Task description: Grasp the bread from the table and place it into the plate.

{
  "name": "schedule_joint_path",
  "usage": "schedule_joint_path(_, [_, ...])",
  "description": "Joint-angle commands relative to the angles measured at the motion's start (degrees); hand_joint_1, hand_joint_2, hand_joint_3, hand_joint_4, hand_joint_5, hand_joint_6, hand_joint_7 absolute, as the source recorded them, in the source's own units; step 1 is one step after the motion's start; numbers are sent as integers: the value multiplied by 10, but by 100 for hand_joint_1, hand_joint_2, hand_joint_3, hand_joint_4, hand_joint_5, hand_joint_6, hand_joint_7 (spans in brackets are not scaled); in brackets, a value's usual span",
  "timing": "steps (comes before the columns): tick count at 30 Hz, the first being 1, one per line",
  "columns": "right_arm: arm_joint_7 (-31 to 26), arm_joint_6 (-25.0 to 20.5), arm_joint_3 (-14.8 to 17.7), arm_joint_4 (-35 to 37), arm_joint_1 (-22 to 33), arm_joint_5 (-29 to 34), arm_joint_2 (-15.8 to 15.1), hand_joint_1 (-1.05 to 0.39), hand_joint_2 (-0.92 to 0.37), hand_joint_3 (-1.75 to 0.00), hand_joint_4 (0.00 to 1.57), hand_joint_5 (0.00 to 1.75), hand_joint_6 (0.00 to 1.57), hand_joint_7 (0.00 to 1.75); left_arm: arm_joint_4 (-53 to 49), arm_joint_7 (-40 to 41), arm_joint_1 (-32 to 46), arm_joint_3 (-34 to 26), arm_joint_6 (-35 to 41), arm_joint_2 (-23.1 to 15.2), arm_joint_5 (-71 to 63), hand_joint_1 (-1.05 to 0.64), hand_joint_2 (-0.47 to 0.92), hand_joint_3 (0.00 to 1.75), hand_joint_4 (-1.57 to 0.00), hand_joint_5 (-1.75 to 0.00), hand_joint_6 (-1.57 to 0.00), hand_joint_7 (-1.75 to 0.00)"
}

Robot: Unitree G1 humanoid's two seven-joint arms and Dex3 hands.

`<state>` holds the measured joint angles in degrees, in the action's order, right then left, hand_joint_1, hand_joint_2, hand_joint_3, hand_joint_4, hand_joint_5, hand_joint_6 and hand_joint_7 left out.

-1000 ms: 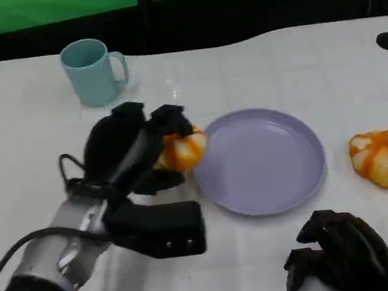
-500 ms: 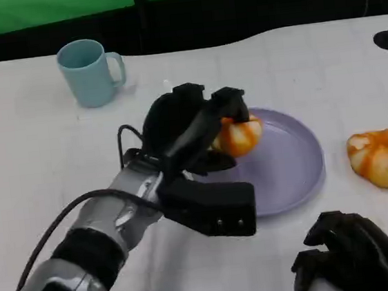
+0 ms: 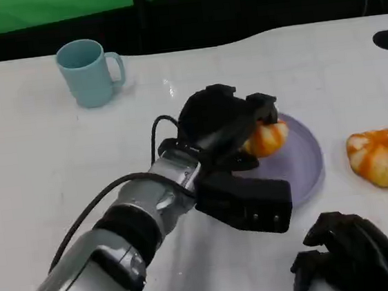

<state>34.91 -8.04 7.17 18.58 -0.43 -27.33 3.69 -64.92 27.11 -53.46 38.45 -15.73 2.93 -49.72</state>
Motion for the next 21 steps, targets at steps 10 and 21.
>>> schedule_joint_path(10, [6, 14, -1, 2, 0, -2, 0, -104, -72, 0, 157, 70, 157, 33, -19, -175, -34, 24, 57, 12, 11, -65, 92, 44, -27, -61, -18, -22])
schedule_joint_path(21, [-1, 15, -3, -7, 6, 3, 1, -105, -72, 0, 157, 71, 157, 34, 27, -298, -40, 33, 88, -9, 7, -100, 92, 47, 0, -36, -3, -10])
